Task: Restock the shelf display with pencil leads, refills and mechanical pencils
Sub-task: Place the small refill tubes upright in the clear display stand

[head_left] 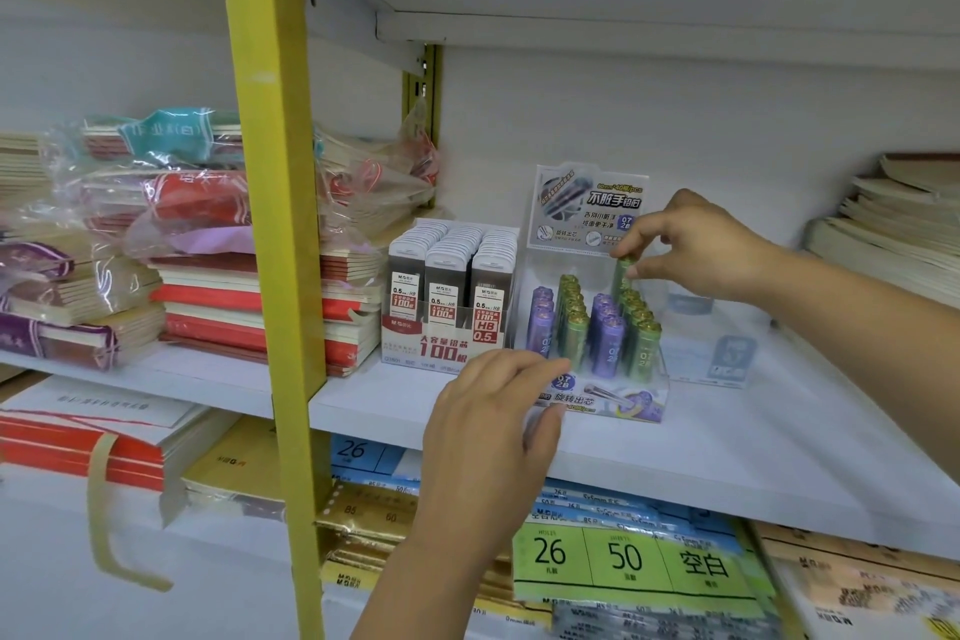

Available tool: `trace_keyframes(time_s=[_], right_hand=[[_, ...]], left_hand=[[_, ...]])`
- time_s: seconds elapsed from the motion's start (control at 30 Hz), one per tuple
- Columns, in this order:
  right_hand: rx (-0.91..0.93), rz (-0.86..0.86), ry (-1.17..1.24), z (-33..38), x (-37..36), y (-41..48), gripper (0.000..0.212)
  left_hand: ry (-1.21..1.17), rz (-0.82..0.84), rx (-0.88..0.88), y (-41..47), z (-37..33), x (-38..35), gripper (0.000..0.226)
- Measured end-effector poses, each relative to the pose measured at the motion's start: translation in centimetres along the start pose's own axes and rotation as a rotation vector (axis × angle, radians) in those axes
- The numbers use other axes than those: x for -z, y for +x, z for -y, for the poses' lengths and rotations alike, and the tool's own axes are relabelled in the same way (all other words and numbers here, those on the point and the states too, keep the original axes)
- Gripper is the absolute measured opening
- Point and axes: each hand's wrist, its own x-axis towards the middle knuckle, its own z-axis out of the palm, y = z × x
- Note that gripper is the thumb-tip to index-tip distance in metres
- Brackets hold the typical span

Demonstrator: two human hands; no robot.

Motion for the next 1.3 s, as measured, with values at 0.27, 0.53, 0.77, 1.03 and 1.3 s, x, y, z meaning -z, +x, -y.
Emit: trace_keyframes(time_s=[0.27, 0.53, 0.77, 1.03, 1.3], right_hand=[[0.055, 0.063, -0.101, 0.4, 0.3, 0.0, 0.021], [0.018, 0.120, -0.235, 0.2, -0.2, -0.3, 0.012], [0.148, -0.419, 0.149, 4.6, 0.8, -8.2, 0.029], [-0.256, 0.126, 0.756, 7.7, -13.9, -29.0, 0.022], [-0.794, 0.603, 0.811, 8.4, -34.5, -38.7, 0.032]], left_hand=[[0.009, -0.012, -0.018, 0.0, 0.3, -0.2, 0.035], [-0.028, 0.023, -0.030, 0.0, 0.6, 0.0, 0.036], [-0.129, -0.127, -0.059, -4.4, -1.7, 1.0, 0.038], [-0.055, 0.586, 0.212, -22.4, 3.2, -1.8, 0.039], [-0.121, 0.846, 0.870, -35.5, 8.6, -7.3, 0.066]])
